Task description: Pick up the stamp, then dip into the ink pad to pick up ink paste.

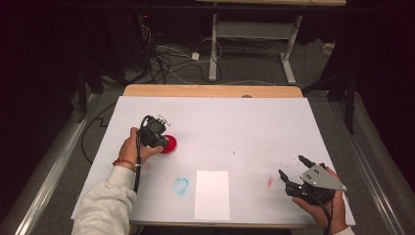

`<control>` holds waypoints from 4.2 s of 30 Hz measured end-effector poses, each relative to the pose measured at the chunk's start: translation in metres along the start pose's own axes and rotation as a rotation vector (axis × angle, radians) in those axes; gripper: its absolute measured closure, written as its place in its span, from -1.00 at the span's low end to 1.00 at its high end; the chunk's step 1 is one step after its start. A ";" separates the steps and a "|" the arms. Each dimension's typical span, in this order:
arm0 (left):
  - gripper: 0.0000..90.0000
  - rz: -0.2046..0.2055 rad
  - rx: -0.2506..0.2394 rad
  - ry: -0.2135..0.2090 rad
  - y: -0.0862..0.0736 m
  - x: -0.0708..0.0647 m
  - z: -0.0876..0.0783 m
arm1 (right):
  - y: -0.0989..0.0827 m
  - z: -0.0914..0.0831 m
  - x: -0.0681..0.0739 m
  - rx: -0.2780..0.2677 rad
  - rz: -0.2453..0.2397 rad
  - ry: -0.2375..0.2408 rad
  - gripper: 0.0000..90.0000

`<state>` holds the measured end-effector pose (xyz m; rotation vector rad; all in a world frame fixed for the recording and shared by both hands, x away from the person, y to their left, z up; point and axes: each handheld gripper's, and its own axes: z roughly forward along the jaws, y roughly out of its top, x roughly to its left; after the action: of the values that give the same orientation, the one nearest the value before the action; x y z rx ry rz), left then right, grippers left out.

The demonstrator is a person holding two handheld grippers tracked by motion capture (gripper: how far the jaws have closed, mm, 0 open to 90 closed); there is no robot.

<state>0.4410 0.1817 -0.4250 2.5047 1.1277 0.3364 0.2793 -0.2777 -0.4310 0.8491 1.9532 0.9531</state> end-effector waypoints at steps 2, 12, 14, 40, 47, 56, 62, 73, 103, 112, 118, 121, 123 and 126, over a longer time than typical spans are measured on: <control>0.64 -0.002 -0.017 -0.016 -0.001 0.000 -0.006 | 0.000 -0.001 0.000 -0.001 0.000 0.002 -0.43; 0.64 0.050 -0.065 0.015 0.000 -0.007 -0.033 | 0.001 -0.001 -0.001 -0.004 -0.005 -0.001 -0.43; 0.64 0.055 -0.081 0.027 0.000 -0.009 -0.039 | 0.001 -0.001 -0.001 -0.004 -0.007 -0.001 -0.43; 0.64 0.025 0.050 -0.038 0.006 0.005 0.012 | -0.003 -0.002 0.000 0.021 -0.010 -0.004 -0.42; 0.64 -0.012 0.032 -0.088 0.003 0.012 0.014 | -0.003 -0.002 0.001 0.021 -0.011 -0.003 -0.42; 0.64 -0.019 0.035 -0.088 0.003 0.012 0.015 | -0.003 -0.002 0.002 0.023 -0.007 -0.002 -0.42; 0.64 -0.024 0.032 -0.092 0.003 0.013 0.016 | -0.003 -0.002 0.002 0.024 -0.008 -0.004 -0.42; 0.64 -0.025 0.015 -0.095 0.000 0.013 0.015 | -0.003 -0.003 0.001 0.021 -0.012 -0.008 -0.42; 0.64 -0.029 -0.086 -0.085 -0.010 0.014 -0.007 | 0.001 0.006 0.002 0.026 -0.017 0.003 -0.42; 0.64 0.022 -0.120 -0.072 -0.007 -0.001 -0.026 | 0.002 0.004 0.002 0.019 -0.021 0.002 -0.42; 0.64 0.032 -0.162 -0.063 -0.007 -0.004 -0.046 | 0.002 0.006 0.004 0.016 -0.025 0.011 -0.41; 0.64 0.040 -0.182 -0.060 -0.008 -0.005 -0.056 | 0.004 0.004 0.005 0.004 -0.036 0.008 -0.41; 0.64 0.038 -0.199 -0.052 -0.008 -0.005 -0.062 | 0.003 0.004 0.006 0.009 -0.039 0.010 -0.41; 0.64 0.040 -0.208 -0.039 -0.008 -0.006 -0.068 | 0.002 0.005 0.006 0.019 -0.039 0.013 -0.41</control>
<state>0.4075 0.1982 -0.3679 2.3434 0.9758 0.3933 0.2809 -0.2706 -0.4333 0.8140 1.9860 0.9211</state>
